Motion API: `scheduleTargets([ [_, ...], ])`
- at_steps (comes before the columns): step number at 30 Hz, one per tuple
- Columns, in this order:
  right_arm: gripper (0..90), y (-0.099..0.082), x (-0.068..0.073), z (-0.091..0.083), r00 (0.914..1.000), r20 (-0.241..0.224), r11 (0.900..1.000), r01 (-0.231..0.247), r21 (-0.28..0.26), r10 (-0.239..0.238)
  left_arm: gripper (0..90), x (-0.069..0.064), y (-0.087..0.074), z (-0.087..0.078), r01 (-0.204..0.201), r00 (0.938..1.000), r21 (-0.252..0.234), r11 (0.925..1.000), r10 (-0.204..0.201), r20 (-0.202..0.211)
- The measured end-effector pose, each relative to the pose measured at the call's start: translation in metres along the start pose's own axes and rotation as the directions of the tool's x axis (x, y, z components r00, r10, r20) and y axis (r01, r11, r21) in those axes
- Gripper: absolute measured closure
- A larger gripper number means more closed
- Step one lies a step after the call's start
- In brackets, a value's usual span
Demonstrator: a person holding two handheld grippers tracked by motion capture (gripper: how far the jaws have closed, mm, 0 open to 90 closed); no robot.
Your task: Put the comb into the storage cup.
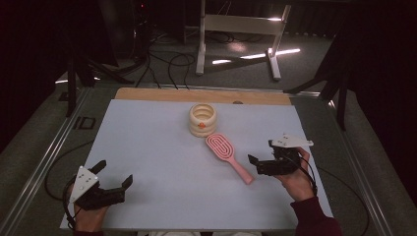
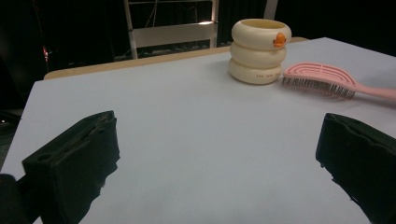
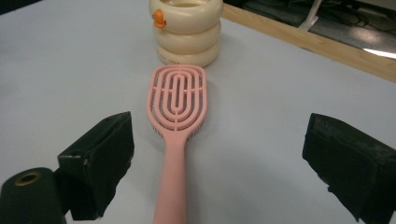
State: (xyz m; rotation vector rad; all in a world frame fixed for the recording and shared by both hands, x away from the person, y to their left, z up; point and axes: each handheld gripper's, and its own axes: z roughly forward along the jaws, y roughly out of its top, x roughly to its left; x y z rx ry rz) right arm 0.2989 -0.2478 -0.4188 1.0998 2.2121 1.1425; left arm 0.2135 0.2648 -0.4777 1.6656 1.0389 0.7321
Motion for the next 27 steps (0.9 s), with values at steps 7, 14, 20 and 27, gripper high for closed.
scheduleTargets([
  [7, 9.5, 0.009, 0.001, 0.014, 0.9999, -0.007, 0.9985, 0.009, 0.054, -0.009, 0.2, -0.001, 0.0, 0.001, -0.001, 1.0, 0.003, 1.0, 0.001, 0.001],
  [14, 9.6, 0.016, 0.004, 0.032, 0.9998, -0.015, 0.9942, 0.016, 0.106, -0.014, 0.1, -0.001, 0.0, 0.001, -0.003, 1.0, 0.004, 1.0, 0.003, 0.002],
  [20, 9.6, 0.02, 0.009, 0.048, 0.9992, -0.03, 0.988, 0.031, 0.151, -0.027, 0.2, -0.001, 0.0, 0.0, -0.004, 1.0, 0.005, 1.0, 0.004, 0.001],
  [27, 9.6, 0.02, 0.011, 0.064, 0.9985, -0.035, 0.9773, 0.049, 0.206, -0.042, 0.1, -0.001, 0.0, 0.001, -0.004, 1.0, 0.006, 1.0, 0.004, 0.003],
])
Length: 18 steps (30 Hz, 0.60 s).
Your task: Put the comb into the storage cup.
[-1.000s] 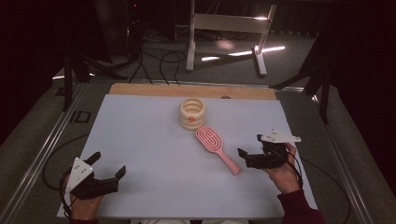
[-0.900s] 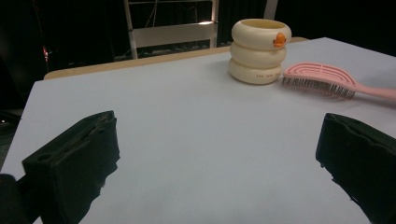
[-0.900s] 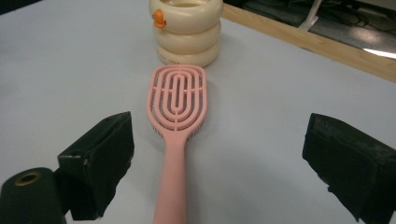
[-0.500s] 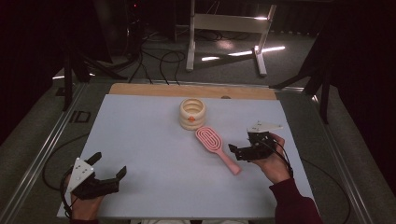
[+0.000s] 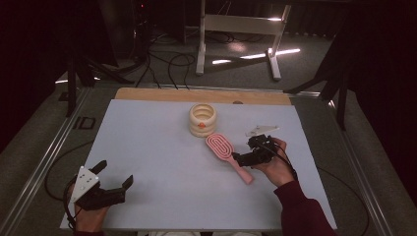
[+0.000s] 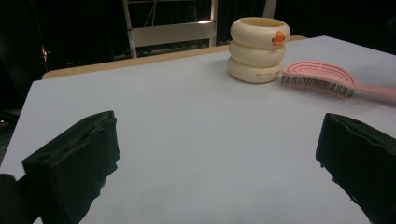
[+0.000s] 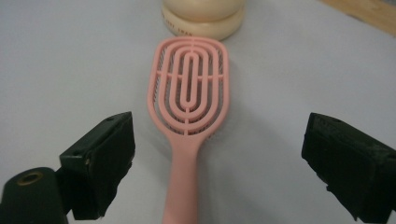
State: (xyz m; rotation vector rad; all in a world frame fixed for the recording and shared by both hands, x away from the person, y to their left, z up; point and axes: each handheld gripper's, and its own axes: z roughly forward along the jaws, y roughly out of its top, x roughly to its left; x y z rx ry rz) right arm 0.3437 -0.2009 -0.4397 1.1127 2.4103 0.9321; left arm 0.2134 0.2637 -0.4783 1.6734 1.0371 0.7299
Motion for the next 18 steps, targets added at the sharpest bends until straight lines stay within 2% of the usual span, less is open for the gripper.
scheduleTargets([
  [18, 10.9, 0.002, 0.001, 0.028, 0.9998, -0.008, 0.9935, 0.017, 0.113, -0.016, 0.2, -0.001, -0.001, 0.002, -0.004, 1.0, 0.008, 1.0, 0.004, 0.007],
])
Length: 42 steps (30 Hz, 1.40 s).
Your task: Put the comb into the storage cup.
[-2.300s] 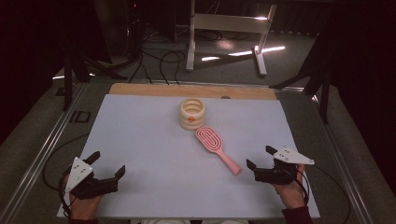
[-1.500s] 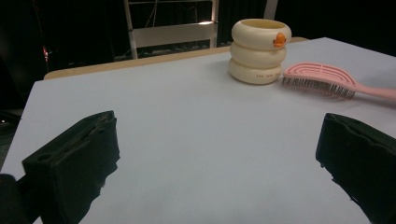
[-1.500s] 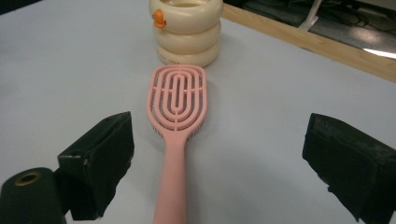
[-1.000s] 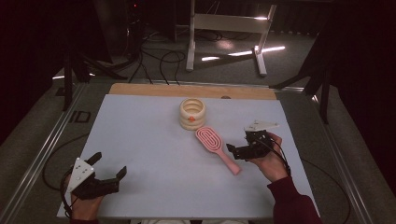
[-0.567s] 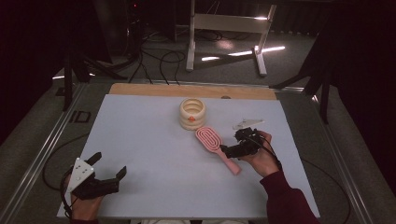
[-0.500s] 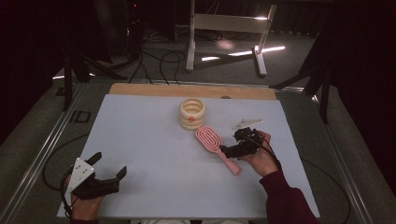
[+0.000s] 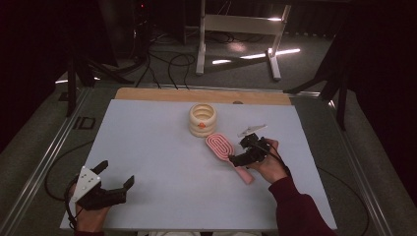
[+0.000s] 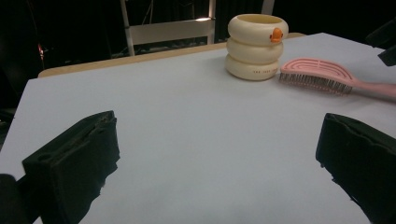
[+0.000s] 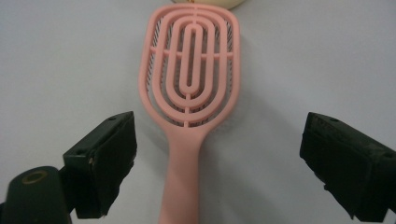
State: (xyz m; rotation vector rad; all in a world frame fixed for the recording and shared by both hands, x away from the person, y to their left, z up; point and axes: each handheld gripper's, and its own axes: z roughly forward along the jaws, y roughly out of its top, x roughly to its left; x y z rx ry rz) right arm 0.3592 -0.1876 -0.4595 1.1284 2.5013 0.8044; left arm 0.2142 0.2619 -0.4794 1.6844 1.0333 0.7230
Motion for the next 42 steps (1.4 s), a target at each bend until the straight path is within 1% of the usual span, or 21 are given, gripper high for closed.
scheduleTargets([
  [2, 11.0, 0.0, 0.0, 0.002, 1.0, -0.004, 1.0, 0.002, 0.007, -0.002, 0.2, 0.0, 0.0, 0.0, 0.001, 1.0, 0.0, 1.0, -0.001, 0.0],
  [4, 11.0, 0.001, 0.001, 0.007, 0.9999, -0.01, 0.9993, 0.01, 0.036, -0.01, 0.2, 0.0, 0.0, 0.0, 0.0, 1.0, 0.0, 1.0, 0.0, 0.0],
  [9, 13.2, 0.002, 0.004, 0.015, 0.9998, -0.011, 0.9976, 0.016, 0.068, -0.015, 0.2, 0.0, 0.0, 0.0, 0.0, 1.0, -0.001, 1.0, 0.0, 0.0],
  [12, 14.2, 0.002, 0.005, 0.019, 0.9996, -0.018, 0.9957, 0.023, 0.089, -0.022, 0.2, 0.0, 0.0, 0.0, 0.001, 1.0, 0.0, 1.0, -0.001, 0.001],
  [13, 14.2, 0.002, 0.005, 0.019, 0.9996, -0.018, 0.9957, 0.023, 0.089, -0.022, 0.2, 0.0, 0.0, 0.0, 0.001, 1.0, 0.0, 1.0, -0.001, 0.001],
  [16, 16.3, 0.001, 0.007, 0.025, 0.9994, -0.022, 0.9914, 0.03, 0.127, -0.027, 0.2, 0.0, 0.0, 0.0, 0.001, 1.0, 0.001, 1.0, -0.001, 0.001],
  [19, 18.5, 0.001, 0.008, 0.029, 0.9993, -0.024, 0.9888, 0.03, 0.146, -0.027, 0.1, 0.0, 0.0, 0.0, 0.0, 1.0, 0.002, 1.0, 0.0, 0.001],
  [23, 22.8, 0.001, 0.009, 0.034, 0.9996, -0.022, 0.9847, 0.02, 0.173, -0.016, 0.2, 0.0, 0.0, 0.0, 0.0, 1.0, 0.002, 1.0, 0.0, 0.0],
  [26, 26.7, 0.0, 0.009, 0.037, 0.9995, -0.026, 0.9822, 0.021, 0.187, -0.016, 0.2, 0.0, 0.0, 0.0, 0.0, 1.0, 0.003, 1.0, 0.0, 0.0],
  [30, 35.8, 0.0, 0.011, 0.041, 0.9992, -0.03, 0.98, 0.032, 0.196, -0.026, 0.2, -0.001, 0.0, 0.001, -0.002, 1.0, 0.004, 1.0, 0.002, 0.002],
  [31, 35.8, 0.0, 0.011, 0.041, 0.9992, -0.03, 0.98, 0.032, 0.196, -0.026, 0.2, -0.001, 0.0, 0.001, -0.002, 1.0, 0.004, 1.0, 0.002, 0.002],
  [32, 38.8, 0.0, 0.011, 0.041, 0.9991, -0.029, 0.9788, 0.036, 0.202, -0.03, 0.2, -0.001, -0.001, 0.001, -0.003, 1.0, 0.006, 1.0, 0.003, 0.002],
  [33, 44.3, -0.001, 0.013, 0.042, 0.9989, -0.032, 0.9776, 0.041, 0.206, -0.036, 0.2, -0.001, -0.001, 0.001, -0.003, 1.0, 0.007, 1.0, 0.003, 0.003],
  [35, 44.3, -0.001, 0.013, 0.043, 0.9986, -0.036, 0.9763, 0.047, 0.211, -0.04, 0.2, -0.001, -0.001, 0.001, -0.003, 1.0, 0.007, 1.0, 0.003, 0.003],
  [36, 46.4, -0.001, 0.013, 0.043, 0.9986, -0.036, 0.9763, 0.047, 0.211, -0.04, 0.2, -0.001, -0.001, 0.001, -0.004, 1.0, 0.006, 1.0, 0.004, 0.003],
  [37, 52.3, -0.001, 0.014, 0.045, 0.9987, -0.035, 0.9723, 0.043, 0.23, -0.036, 0.2, -0.001, -0.001, 0.001, -0.004, 1.0, 0.006, 1.0, 0.004, 0.003],
  [38, 54.0, -0.001, 0.014, 0.046, 0.9988, -0.037, 0.9706, 0.042, 0.237, -0.034, 0.2, -0.001, -0.001, 0.001, -0.004, 1.0, 0.007, 1.0, 0.004, 0.003],
  [42, 60.0, -0.001, 0.015, 0.047, 0.9986, -0.043, 0.9704, 0.042, 0.238, -0.033, 0.2, -0.001, -0.001, 0.002, -0.002, 1.0, 0.009, 1.0, 0.002, 0.003],
])
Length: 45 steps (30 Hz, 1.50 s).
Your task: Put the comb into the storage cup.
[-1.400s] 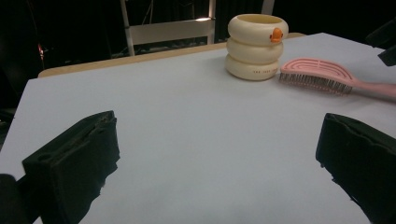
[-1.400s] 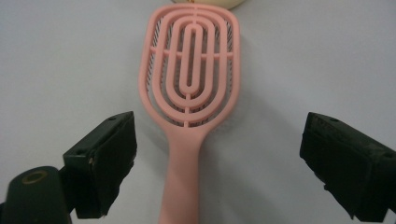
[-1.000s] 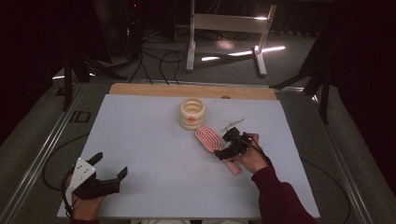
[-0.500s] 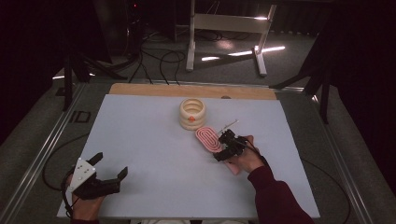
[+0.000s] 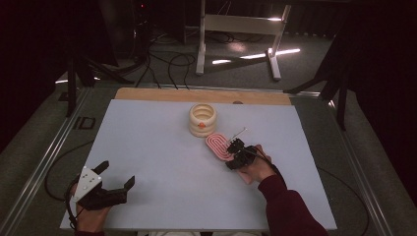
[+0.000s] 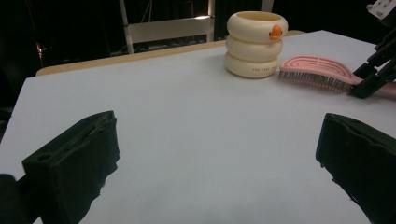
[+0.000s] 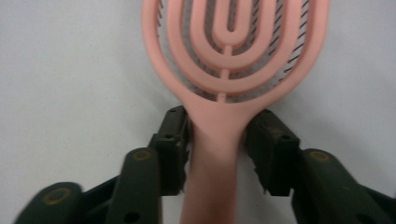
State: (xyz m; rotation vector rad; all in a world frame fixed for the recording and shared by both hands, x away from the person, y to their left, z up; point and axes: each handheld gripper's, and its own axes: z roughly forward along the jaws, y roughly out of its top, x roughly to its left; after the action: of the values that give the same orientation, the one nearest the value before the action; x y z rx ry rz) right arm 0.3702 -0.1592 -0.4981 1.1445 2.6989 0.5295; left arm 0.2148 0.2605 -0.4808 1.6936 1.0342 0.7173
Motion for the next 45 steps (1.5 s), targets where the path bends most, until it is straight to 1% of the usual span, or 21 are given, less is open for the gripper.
scheduleTargets([
  [2, 62.7, 0.0, 0.0, 0.0, 1.0, -0.002, 1.0, -0.004, 0.005, 0.004, 0.2, 0.0, 0.0, 0.0, -0.004, 1.0, 0.004, 1.0, 0.004, -0.001],
  [7, 65.6, 0.0, 0.0, -0.001, 1.0, -0.006, 1.0, 0.001, 0.009, -0.001, 0.2, 0.0, 0.0, 0.0, -0.001, 1.0, 0.004, 1.0, 0.001, 0.0],
  [10, 67.1, 0.0, 0.001, -0.001, 0.9999, -0.011, 0.9999, -0.008, 0.011, 0.008, 0.2, -0.001, 0.0, 0.001, 0.0, 1.0, 0.006, 1.0, 0.0, -0.001],
  [13, 67.6, -0.001, 0.0, -0.002, 0.9999, -0.015, 0.9999, -0.001, 0.015, 0.002, 0.2, -0.001, 0.0, 0.001, 0.0, 1.0, 0.007, 1.0, 0.0, -0.002],
  [19, 69.4, -0.002, 0.003, -0.003, 0.9997, -0.007, 0.9997, 0.022, 0.012, -0.022, 0.2, 0.0, 0.0, 0.001, 0.0, 1.0, 0.011, 0.9999, 0.0, -0.003],
  [22, 69.7, -0.003, 0.004, -0.003, 0.9997, -0.005, 0.9997, 0.025, 0.0, -0.025, 0.2, 0.0, -0.001, 0.001, 0.001, 1.0, 0.011, 0.9999, -0.001, -0.003],
  [25, 69.8, -0.005, 0.005, -0.003, 0.9994, -0.027, 0.9997, 0.019, -0.017, -0.02, 0.1, 0.0, -0.001, 0.001, -0.001, 1.0, 0.014, 0.9999, 0.001, -0.003],
  [26, 69.8, -0.006, 0.004, -0.003, 0.9994, -0.026, 0.9995, 0.024, -0.022, -0.025, 0.2, 0.0, -0.001, 0.001, 0.001, 1.0, 0.013, 0.9999, -0.001, -0.003],
  [27, 69.8, -0.006, 0.005, -0.003, 0.9995, -0.027, 0.9996, 0.015, -0.024, -0.015, 0.2, 0.0, -0.001, 0.001, 0.0, 1.0, 0.014, 0.9999, 0.0, -0.002],
  [28, 69.8, -0.007, 0.004, -0.003, 0.9993, -0.03, 0.9994, 0.021, -0.029, -0.022, 0.1, 0.0, -0.001, 0.002, -0.001, 1.0, 0.016, 0.9999, 0.001, -0.003],
  [29, 69.8, -0.008, 0.004, -0.003, 0.9991, -0.037, 0.9992, 0.018, -0.035, -0.019, 0.2, -0.001, -0.001, 0.002, 0.0, 1.0, 0.016, 0.9999, 0.0, -0.003],
  [31, 69.8, -0.009, 0.004, -0.004, 0.9992, -0.033, 0.9992, 0.02, -0.036, -0.021, 0.2, -0.001, -0.001, 0.002, 0.001, 1.0, 0.018, 0.9998, -0.001, -0.004],
  [32, 69.9, -0.01, 0.004, -0.005, 0.9992, -0.037, 0.9988, 0.01, -0.048, -0.012, 0.2, -0.001, -0.001, 0.002, 0.001, 1.0, 0.018, 0.9998, -0.001, -0.004],
  [41, 69.8, -0.012, 0.004, -0.012, 0.9992, -0.041, 0.9961, 0.0, -0.088, -0.004, 0.2, -0.001, -0.001, 0.002, 0.006, 0.9999, 0.024, 0.9997, -0.005, -0.011],
  [45, 69.8, -0.012, 0.007, -0.017, 0.9994, -0.034, 0.9947, 0.007, -0.103, -0.011, 0.2, -0.001, -0.001, 0.002, 0.007, 1.0, 0.024, 0.9997, -0.006, -0.008],
])
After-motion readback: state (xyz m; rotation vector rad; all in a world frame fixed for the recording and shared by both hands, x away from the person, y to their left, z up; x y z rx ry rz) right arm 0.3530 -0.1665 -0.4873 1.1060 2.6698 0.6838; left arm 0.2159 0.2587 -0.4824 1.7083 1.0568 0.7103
